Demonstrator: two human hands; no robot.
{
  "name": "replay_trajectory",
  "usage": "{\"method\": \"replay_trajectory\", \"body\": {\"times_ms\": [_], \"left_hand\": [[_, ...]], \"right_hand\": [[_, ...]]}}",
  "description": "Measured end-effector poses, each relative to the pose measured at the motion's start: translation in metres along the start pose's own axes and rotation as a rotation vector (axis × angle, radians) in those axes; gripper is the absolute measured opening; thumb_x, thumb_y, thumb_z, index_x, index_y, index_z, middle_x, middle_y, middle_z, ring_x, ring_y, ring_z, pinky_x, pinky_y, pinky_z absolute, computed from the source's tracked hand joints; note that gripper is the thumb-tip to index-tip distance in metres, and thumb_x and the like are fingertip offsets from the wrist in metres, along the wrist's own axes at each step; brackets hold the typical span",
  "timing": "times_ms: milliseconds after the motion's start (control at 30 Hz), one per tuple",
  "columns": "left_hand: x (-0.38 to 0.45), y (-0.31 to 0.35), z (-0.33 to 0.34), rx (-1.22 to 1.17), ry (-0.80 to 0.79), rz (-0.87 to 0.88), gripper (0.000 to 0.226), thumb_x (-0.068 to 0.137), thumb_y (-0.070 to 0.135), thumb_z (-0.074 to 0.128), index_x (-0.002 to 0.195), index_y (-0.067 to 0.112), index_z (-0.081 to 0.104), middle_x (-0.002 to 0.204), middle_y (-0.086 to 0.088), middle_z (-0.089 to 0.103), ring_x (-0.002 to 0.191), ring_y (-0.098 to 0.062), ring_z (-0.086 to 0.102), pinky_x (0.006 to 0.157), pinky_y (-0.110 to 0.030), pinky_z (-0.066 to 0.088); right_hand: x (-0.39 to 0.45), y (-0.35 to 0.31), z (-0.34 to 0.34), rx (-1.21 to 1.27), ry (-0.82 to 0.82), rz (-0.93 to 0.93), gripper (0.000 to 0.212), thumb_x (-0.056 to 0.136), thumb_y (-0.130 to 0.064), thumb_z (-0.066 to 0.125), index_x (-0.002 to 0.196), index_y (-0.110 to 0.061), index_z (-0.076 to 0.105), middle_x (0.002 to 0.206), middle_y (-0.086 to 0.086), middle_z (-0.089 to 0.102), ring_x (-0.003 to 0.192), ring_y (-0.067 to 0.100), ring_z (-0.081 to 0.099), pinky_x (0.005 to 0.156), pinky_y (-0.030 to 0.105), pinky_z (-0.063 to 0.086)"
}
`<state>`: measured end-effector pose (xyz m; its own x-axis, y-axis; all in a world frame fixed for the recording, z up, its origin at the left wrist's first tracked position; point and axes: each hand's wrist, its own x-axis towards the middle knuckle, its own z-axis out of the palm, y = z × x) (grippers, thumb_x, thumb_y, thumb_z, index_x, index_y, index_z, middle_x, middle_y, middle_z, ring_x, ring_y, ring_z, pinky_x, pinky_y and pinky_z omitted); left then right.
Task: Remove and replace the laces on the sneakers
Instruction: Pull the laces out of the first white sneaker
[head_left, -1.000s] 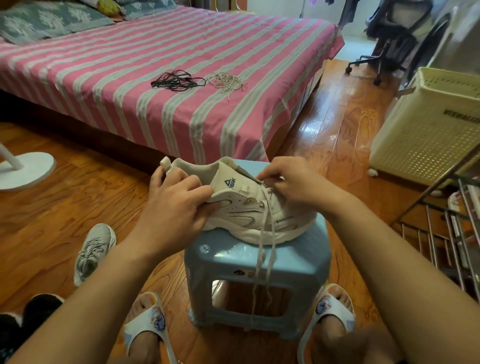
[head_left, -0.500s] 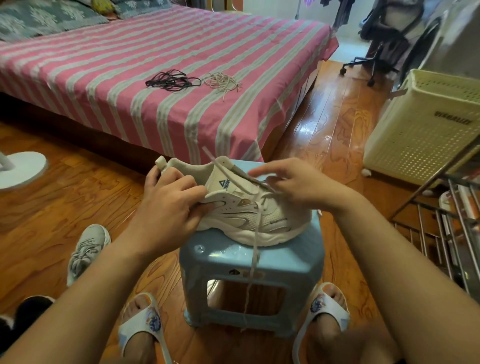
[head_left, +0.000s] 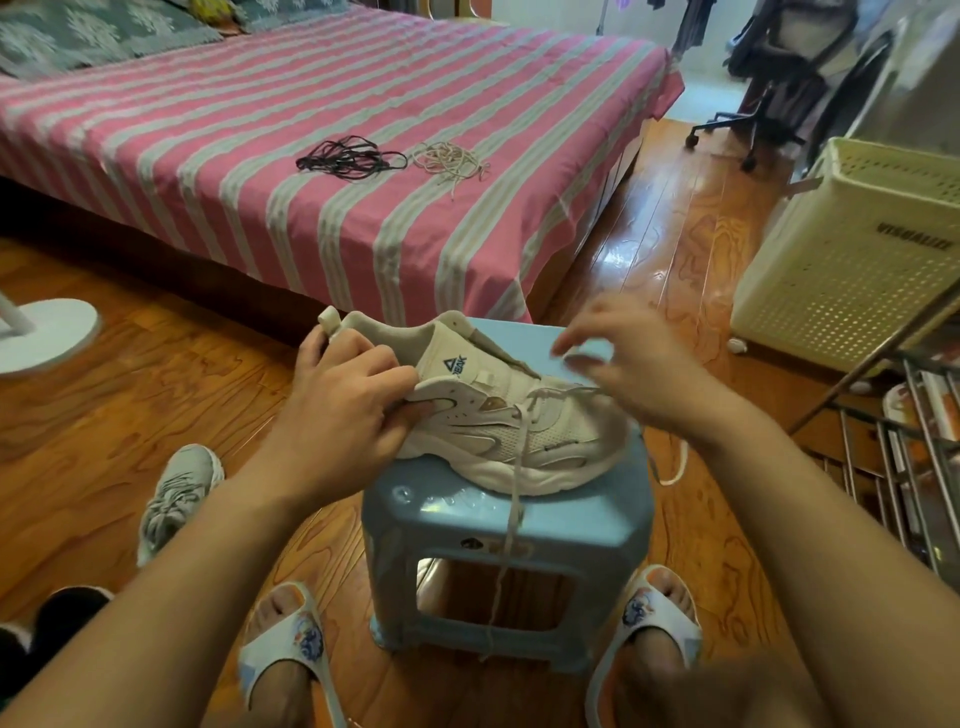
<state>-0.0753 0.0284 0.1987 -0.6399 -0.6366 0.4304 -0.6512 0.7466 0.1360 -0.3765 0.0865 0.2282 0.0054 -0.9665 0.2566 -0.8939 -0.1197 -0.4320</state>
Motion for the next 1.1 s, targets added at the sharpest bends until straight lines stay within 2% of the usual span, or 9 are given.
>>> {"method": "replay_trajectory", "body": {"times_ms": [67,300,367,467,533,633,800,967,1100], "left_hand": [[0.0,-0.001,0.0,-0.018,0.003,0.012,0.021,0.093,0.046,0.054,0.084,0.028,0.06,0.084,0.015,0.051,0.096,-0.018,0.046,0.11,-0.059,0.029],[0.001,-0.001,-0.002,-0.012,0.008,0.01,0.025,0.095,0.049,0.051,0.081,0.029,0.058,0.082,0.015,0.05,0.093,-0.017,0.046,0.11,-0.057,0.029],[0.001,-0.006,-0.003,-0.007,-0.005,-0.009,0.024,0.096,0.048,0.051,0.083,0.03,0.059,0.082,0.016,0.049,0.094,-0.018,0.046,0.107,-0.055,0.03],[-0.002,-0.02,-0.01,0.03,-0.032,-0.056,0.028,0.095,0.05,0.047,0.085,0.029,0.063,0.082,0.016,0.051,0.094,-0.019,0.047,0.105,-0.056,0.029],[-0.005,-0.022,-0.012,0.03,-0.031,-0.071,0.029,0.094,0.05,0.047,0.083,0.029,0.063,0.082,0.016,0.052,0.094,-0.018,0.046,0.105,-0.058,0.03],[-0.003,-0.013,-0.011,0.032,-0.018,-0.057,0.026,0.093,0.047,0.048,0.082,0.028,0.062,0.081,0.016,0.052,0.094,-0.018,0.046,0.105,-0.06,0.029],[-0.003,-0.007,-0.008,0.032,-0.018,-0.024,0.026,0.093,0.047,0.048,0.084,0.028,0.063,0.083,0.017,0.051,0.095,-0.018,0.047,0.103,-0.06,0.029],[-0.005,-0.007,-0.007,0.012,-0.01,-0.026,0.026,0.093,0.047,0.049,0.085,0.027,0.063,0.084,0.017,0.051,0.095,-0.017,0.045,0.104,-0.063,0.029],[-0.005,-0.007,-0.004,-0.003,0.014,-0.027,0.023,0.094,0.047,0.05,0.083,0.03,0.06,0.082,0.017,0.049,0.095,-0.016,0.045,0.106,-0.061,0.027]], "right_hand": [[-0.008,-0.03,0.009,0.033,-0.186,-0.187,0.011,0.086,-0.02,0.078,0.094,-0.027,0.078,0.092,-0.006,0.056,0.09,0.008,0.045,0.078,0.018,0.036],[-0.017,-0.037,0.016,-0.082,-0.107,-0.42,0.013,0.077,-0.004,0.072,0.081,-0.017,0.073,0.082,-0.001,0.058,0.078,0.018,0.053,0.064,0.039,0.048],[-0.018,-0.022,0.009,0.038,-0.029,-0.364,0.017,0.074,0.005,0.068,0.08,-0.011,0.069,0.084,0.003,0.057,0.078,0.021,0.054,0.063,0.041,0.048],[-0.017,0.027,-0.023,0.201,0.267,0.013,0.018,0.086,0.004,0.066,0.082,-0.014,0.067,0.088,0.005,0.056,0.082,0.025,0.056,0.065,0.049,0.053],[-0.025,0.036,-0.032,0.158,0.301,0.096,0.019,0.089,-0.002,0.07,0.086,-0.02,0.068,0.088,0.001,0.058,0.085,0.017,0.056,0.075,0.042,0.054],[-0.032,-0.008,-0.007,0.141,0.129,-0.115,0.012,0.085,-0.005,0.076,0.089,-0.015,0.074,0.086,-0.004,0.062,0.079,0.007,0.056,0.07,0.018,0.047],[-0.016,-0.033,0.029,0.019,-0.018,-0.189,0.009,0.085,-0.012,0.073,0.094,-0.016,0.075,0.092,0.001,0.065,0.089,0.019,0.058,0.079,0.041,0.051],[-0.011,-0.039,0.031,0.092,-0.046,-0.206,0.019,0.085,-0.007,0.072,0.099,-0.018,0.077,0.096,-0.004,0.064,0.087,0.012,0.06,0.078,0.035,0.054],[-0.007,-0.04,0.03,0.033,-0.01,-0.272,0.017,0.08,-0.005,0.071,0.089,-0.017,0.079,0.091,-0.003,0.066,0.083,0.017,0.063,0.073,0.041,0.055]]}}
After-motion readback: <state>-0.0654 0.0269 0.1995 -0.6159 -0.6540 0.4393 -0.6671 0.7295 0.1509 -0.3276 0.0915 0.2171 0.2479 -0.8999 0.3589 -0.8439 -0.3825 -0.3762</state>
